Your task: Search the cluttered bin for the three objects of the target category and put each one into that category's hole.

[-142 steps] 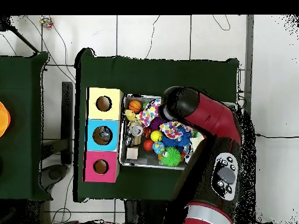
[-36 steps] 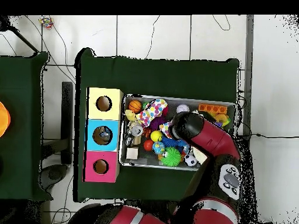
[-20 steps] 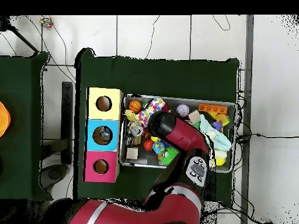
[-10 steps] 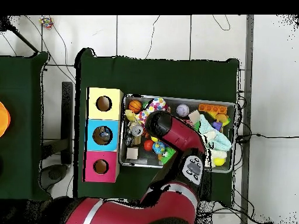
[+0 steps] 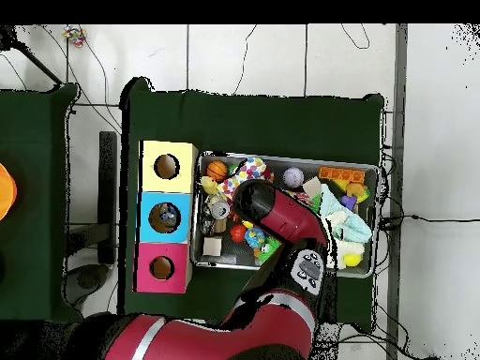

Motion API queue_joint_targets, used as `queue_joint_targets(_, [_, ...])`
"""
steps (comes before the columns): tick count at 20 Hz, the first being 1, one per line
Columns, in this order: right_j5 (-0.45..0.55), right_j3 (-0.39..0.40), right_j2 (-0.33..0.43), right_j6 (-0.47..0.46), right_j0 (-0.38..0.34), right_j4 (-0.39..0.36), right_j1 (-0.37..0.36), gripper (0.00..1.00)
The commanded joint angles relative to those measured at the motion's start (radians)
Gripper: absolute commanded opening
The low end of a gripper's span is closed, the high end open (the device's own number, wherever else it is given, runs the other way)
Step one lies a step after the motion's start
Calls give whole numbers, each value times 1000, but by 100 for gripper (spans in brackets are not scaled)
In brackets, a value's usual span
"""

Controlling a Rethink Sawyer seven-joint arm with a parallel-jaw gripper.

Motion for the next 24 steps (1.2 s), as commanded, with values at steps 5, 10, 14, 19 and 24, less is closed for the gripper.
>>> queue_joint_targets(5, [33, -15, 98, 53, -76, -55, 76, 0])
queue_joint_targets(10, [90, -116, 49, -118, -216, -175, 49, 0])
queue_joint_targets(14, [130, -191, 48, -166, -283, -258, 38, 0])
queue_joint_targets(19, [146, -270, 143, -169, -360, -320, 73, 0])
queue_joint_targets(24, [135, -265, 186, -124, -378, -362, 76, 0])
